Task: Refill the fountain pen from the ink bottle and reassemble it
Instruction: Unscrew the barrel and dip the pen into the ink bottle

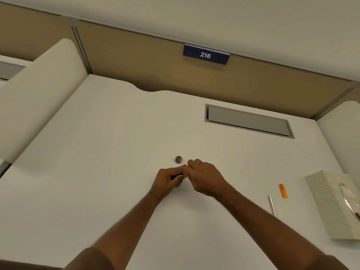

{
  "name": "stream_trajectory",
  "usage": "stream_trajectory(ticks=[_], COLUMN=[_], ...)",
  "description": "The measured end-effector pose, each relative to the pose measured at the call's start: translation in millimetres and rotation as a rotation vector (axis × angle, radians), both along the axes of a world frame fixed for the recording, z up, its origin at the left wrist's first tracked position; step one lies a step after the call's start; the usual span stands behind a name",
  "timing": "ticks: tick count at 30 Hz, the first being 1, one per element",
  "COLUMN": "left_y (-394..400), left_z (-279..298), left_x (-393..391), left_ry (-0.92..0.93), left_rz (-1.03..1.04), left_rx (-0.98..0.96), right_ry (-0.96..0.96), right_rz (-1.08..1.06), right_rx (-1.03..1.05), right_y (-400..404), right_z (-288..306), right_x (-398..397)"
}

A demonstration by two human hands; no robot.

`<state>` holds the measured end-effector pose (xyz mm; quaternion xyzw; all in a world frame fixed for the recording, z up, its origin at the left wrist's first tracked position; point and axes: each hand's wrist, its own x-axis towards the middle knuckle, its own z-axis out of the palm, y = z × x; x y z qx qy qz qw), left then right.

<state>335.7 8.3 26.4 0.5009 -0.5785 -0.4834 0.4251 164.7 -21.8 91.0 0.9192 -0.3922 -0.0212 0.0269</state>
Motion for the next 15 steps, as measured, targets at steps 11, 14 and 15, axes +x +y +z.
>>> stream_trajectory(ticks=[11, 14, 15], left_y=[-0.4, -0.9, -0.6], left_z=[3.2, -0.1, -0.6], left_x=[0.3, 1.8, 1.8], left_ry=[-0.053, -0.072, -0.071], left_rz=[-0.002, -0.007, -0.005], left_rx=[-0.086, -0.101, -0.100], right_ry=[-0.073, -0.082, -0.087], right_rz=[-0.067, -0.158, -0.176], right_rx=[0.020, 0.024, 0.040], right_y=[3.4, 6.4, 7.0], right_z=[-3.2, -0.4, -0.3], right_x=[4.7, 4.1, 4.5])
